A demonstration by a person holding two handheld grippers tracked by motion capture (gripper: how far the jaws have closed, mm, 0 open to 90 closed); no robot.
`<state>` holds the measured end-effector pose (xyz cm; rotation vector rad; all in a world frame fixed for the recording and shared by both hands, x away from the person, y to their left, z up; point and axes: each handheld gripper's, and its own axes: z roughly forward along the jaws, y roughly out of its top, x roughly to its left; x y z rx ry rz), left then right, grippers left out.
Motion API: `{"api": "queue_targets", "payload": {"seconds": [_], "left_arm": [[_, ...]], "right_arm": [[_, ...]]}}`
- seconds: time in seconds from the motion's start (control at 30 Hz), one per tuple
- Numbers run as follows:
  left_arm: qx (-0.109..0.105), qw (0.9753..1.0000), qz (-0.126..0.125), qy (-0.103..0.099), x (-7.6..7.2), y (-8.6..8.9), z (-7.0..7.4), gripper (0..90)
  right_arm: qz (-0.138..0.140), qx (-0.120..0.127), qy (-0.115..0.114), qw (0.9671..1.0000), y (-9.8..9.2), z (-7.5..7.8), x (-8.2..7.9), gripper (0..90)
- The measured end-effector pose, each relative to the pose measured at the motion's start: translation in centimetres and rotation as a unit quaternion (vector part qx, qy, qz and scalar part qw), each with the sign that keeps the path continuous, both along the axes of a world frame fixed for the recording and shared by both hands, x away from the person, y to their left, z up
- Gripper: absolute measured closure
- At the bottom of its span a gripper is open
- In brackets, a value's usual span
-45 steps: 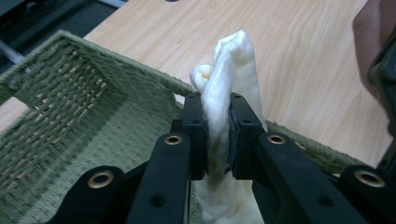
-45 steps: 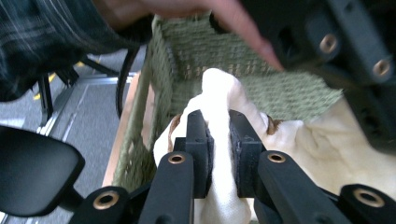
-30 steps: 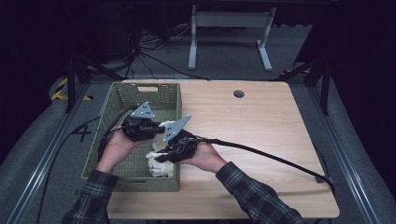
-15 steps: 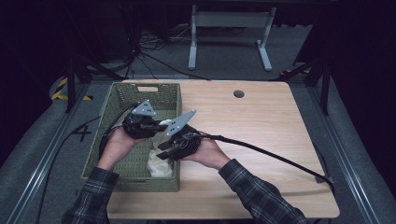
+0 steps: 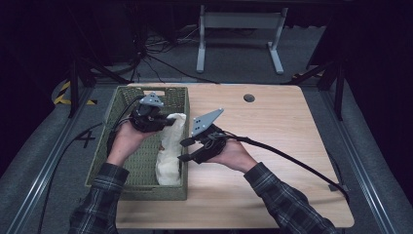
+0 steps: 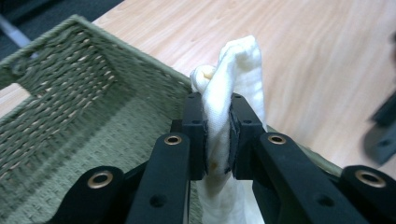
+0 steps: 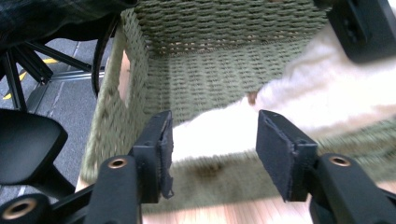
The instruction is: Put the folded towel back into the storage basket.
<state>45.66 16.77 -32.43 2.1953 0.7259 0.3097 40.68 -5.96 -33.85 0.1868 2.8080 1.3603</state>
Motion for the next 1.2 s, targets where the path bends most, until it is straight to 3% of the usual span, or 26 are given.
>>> {"api": "queue_targets", "payload": {"seconds": [0.17,0.43,0.6,0.63,0.73,0.77,1.03,1.2], "left_arm": [[0.007,0.9997,0.020,0.008,1.4,-0.2,-0.1,79.8],[0.020,0.9976,0.056,0.037,3.2,-0.5,-2.0,77.2],[-0.005,0.9968,0.071,0.036,3.8,-0.8,-2.3,66.3],[-0.013,0.9964,0.074,0.038,3.8,-1.1,-2.0,64.4],[-0.010,0.9968,0.069,0.038,3.5,-1.6,-1.6,55.8],[-0.009,0.9977,0.061,0.028,3.0,-2.3,-1.1,52.3],[-0.015,0.9991,0.037,0.014,0.7,-5.7,0.5,35.0],[-0.020,0.9993,0.029,0.013,-0.2,-7.9,0.5,28.0]], "right_arm": [[-0.005,0.001,-0.007,1.0000,-2.4,0.2,0.3,41.5],[-0.017,-0.001,-0.022,0.9996,-7.3,0.2,0.0,38.4],[-0.030,0.000,-0.018,0.9994,-10.2,-0.5,0.0,38.2],[-0.034,0.000,-0.016,0.9993,-10.9,-0.7,0.0,38.2],[-0.040,0.003,-0.014,0.9991,-11.8,-0.9,0.2,37.9],[-0.047,0.007,-0.013,0.9988,-12.8,-1.2,0.3,37.2],[-0.066,0.000,-0.013,0.9977,-15.5,-1.6,0.3,35.9],[-0.076,-0.008,-0.013,0.9970,-17.1,-2.0,0.2,35.9]]}}
